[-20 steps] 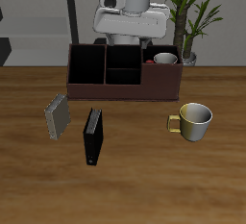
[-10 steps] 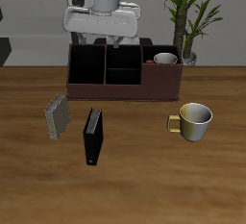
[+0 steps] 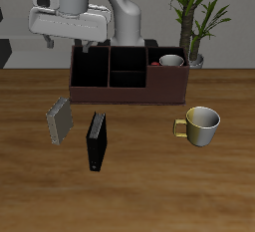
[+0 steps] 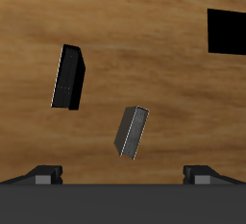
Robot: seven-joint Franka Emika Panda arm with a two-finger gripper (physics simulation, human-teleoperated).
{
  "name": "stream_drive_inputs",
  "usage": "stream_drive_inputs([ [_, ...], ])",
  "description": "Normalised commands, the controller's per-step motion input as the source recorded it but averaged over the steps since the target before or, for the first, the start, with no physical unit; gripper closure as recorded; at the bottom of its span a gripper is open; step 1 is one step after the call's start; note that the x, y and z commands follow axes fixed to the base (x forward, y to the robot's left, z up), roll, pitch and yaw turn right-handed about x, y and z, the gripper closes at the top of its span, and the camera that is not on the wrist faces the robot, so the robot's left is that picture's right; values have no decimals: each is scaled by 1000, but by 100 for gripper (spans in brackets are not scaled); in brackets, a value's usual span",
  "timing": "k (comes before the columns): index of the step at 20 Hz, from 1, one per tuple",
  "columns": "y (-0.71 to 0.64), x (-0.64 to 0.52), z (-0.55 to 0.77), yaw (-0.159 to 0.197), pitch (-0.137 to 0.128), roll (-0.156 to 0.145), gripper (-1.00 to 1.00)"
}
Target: Place the red mug into the back desk caddy's right compartment and place the yellow book into the back desk caddy's back compartment
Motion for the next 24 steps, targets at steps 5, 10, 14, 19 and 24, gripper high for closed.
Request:
stream_drive_inputs([
  [5,-345,28,-103,31,6,49,-100],
  [10,-276,15,-48,1,6,58,-100],
  [14,-206,44,-41,-23,-6,66,-100],
  [19,-342,208,-213,-44,-14,-67,-100],
  [24,5,47,-352,-23,20,47,-100],
])
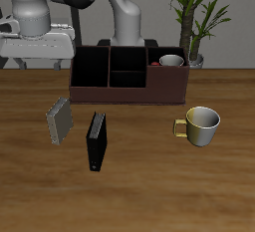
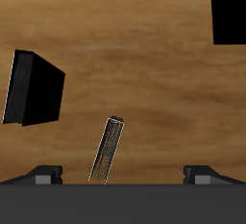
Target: Place the red mug into the back desk caddy's right compartment and place the yellow book into the back desk caddy's back compartment
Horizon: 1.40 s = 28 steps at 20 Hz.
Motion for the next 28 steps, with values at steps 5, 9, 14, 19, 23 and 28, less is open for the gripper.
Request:
stream_drive_inputs([
  [5,126,-19,-332,-57,-13,-13,-100],
  [9,132,-70,-164,-30,-35,7,-100],
  [14,-88,-1,-237,-59,-69,-26,-100],
  [19,42,-32,-251,-37,-49,-38,-100],
  [23,145,-20,-247,-27,-5,-5,-100],
  [28,59,-11,-133,-30,-7,13,-100],
])
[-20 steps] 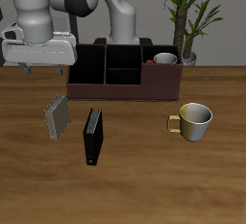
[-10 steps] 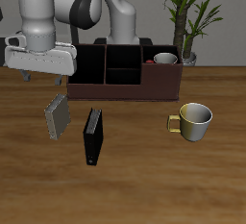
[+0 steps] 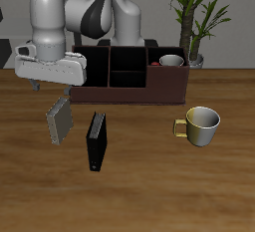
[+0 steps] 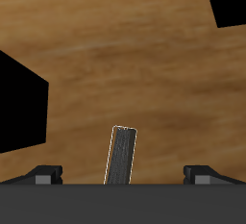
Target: Place the red mug into the back desk caddy's right compartment and place the yellow book into the back desk caddy's back compartment
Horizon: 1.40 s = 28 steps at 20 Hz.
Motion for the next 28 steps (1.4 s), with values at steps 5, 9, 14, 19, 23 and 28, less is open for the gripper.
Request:
stream_drive_inputs([
  [5,5,34,-188,-22,14,-8,-100],
  [9,-28,33,-162,-13,18,-13,-100],
  [14,25,36,-201,-22,25,3,-100],
  [19,5,12,-125,-7,10,-2,-100],
  [23,-84,37,-243,-33,37,-9,-100],
  [28,-14,42,-209,-4,26,-2,-100],
])
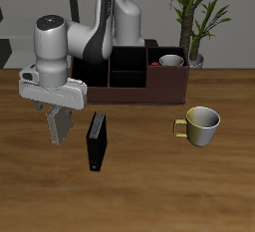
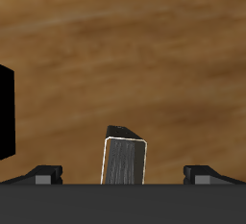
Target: Place the red mug into the back desk caddy's right compartment and place the yellow book into the back desk caddy's back compartment
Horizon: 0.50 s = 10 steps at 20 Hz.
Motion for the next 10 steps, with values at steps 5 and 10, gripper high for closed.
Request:
stream_drive_inputs([
  [5,-3,31,-80,-16,6,-24,100],
  [10,7,22,-7,-13,-9,3,100],
])
